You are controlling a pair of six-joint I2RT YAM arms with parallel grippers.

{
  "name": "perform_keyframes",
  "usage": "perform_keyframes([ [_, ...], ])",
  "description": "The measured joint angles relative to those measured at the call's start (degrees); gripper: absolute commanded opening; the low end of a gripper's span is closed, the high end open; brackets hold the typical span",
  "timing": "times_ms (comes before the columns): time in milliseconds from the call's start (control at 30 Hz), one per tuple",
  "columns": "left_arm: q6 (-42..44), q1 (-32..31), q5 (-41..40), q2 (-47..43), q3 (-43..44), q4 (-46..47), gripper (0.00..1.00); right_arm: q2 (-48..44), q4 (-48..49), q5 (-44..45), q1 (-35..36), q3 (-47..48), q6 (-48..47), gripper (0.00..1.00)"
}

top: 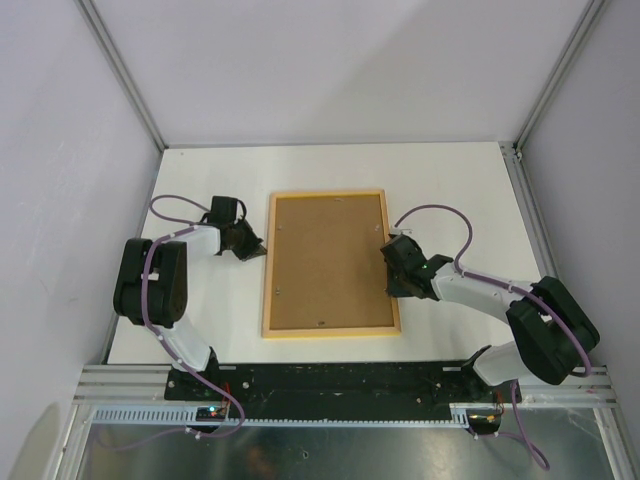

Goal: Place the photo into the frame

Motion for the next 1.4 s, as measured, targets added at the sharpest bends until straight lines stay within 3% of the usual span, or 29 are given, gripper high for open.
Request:
perform_keyframes([
  [600,2.2,0.0,-0.1,-0.7,0.1,-1.6,0.01,0.0,1.4,-1.2,-0.9,-0.3,-0.2,0.07],
  [1033,7.2,-0.2,0.0,-7.6,0.6,-6.4,0.14,0.0,2.2,-3.1,-2.3,-0.5,-0.7,0.09],
  [1167,9.2,-0.2,-0.8,-10.9,0.6,-8.1,0.21,-0.1,2.3,-3.8,-2.6,-0.5,-0.8,0.17],
  [1400,11.4,-0.5,-2.2,-16.5,-0.5,-9.9,0.44,-0.4,2.9,-4.9,-3.1,-0.9,-1.0,0.51],
])
